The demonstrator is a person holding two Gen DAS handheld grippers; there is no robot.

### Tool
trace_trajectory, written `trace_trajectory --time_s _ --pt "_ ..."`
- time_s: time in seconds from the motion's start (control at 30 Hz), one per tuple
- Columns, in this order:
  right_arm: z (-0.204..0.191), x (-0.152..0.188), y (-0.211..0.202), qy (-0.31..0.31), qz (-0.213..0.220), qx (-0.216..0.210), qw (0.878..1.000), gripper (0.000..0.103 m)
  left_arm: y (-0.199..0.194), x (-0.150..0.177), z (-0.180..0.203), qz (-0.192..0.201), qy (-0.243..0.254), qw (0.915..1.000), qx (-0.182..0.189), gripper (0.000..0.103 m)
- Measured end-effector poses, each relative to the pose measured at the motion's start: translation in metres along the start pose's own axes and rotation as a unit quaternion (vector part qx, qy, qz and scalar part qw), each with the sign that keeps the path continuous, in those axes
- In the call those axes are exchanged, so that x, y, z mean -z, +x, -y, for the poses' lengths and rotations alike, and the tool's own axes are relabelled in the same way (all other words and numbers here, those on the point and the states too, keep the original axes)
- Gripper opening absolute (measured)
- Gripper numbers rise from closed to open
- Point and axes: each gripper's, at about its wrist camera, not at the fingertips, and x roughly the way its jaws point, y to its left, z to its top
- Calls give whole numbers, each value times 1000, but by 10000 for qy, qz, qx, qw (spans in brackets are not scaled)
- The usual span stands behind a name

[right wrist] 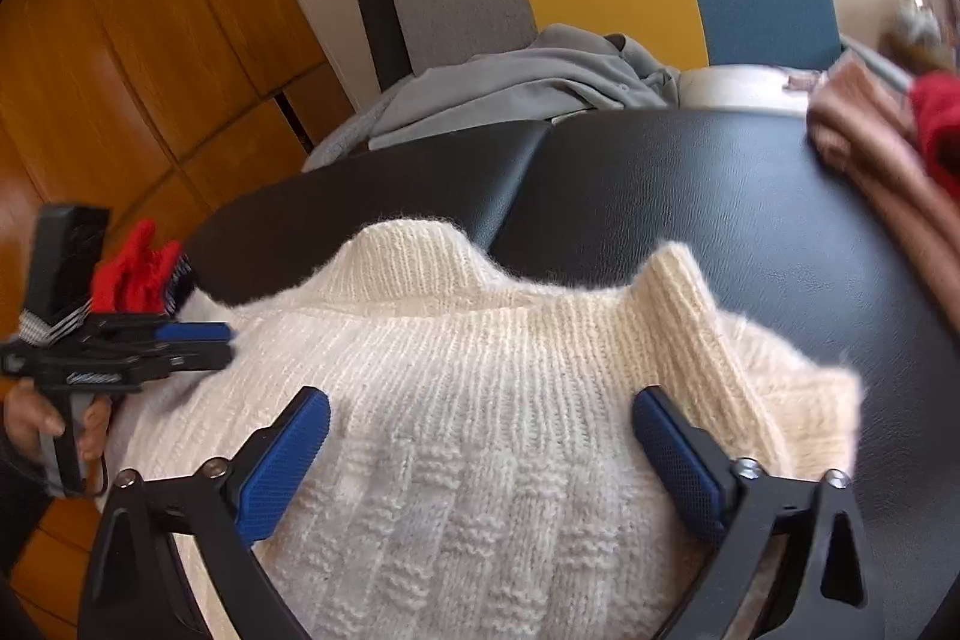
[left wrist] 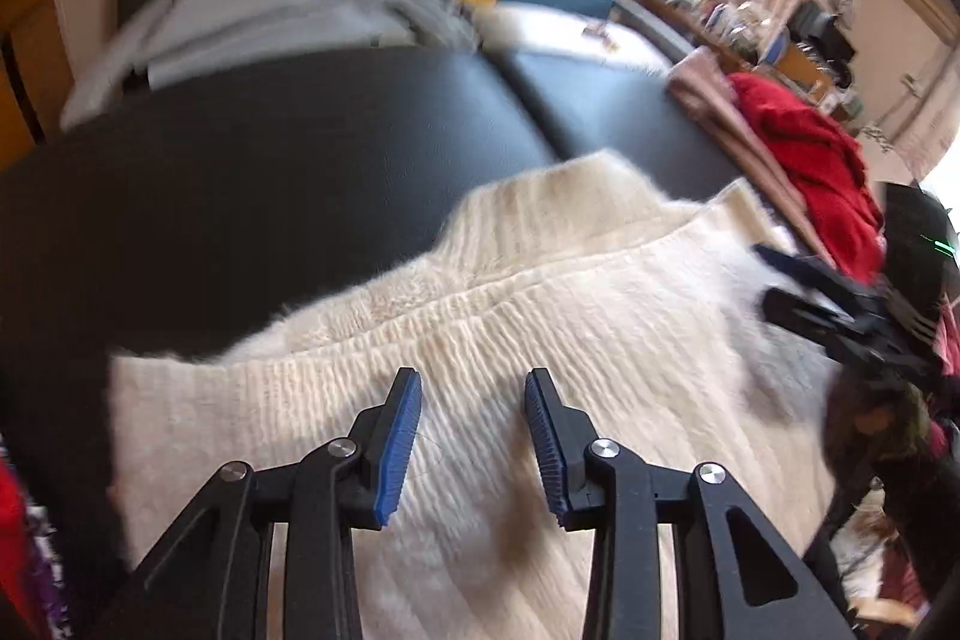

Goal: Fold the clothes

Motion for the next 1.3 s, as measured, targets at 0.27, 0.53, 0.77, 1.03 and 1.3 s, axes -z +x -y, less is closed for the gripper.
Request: trace_trajectory --time_s 0.27,0.53,0.77,1.03,1.3 --pt "-58 -17 25 -1340 -808 342 9871 39 -5 19 -11 535 -515 9972 4 4" --pt "-49 -19 38 -863 -880 258 9920 2 -35 11 -3 1534 -683 9858 16 3" --pt "-28 -17 48 -340 -703 56 9969 0 -1 15 -29 1206 -913 9882 -260 6" --pt "-15 -14 49 91 -592 -120 9981 0 -4 15 -27 1110 -950 9887 -348 9" --pt "-30 4 -32 -282 24 -238 9993 94 -66 27 17 1889 -772 9771 -598 17"
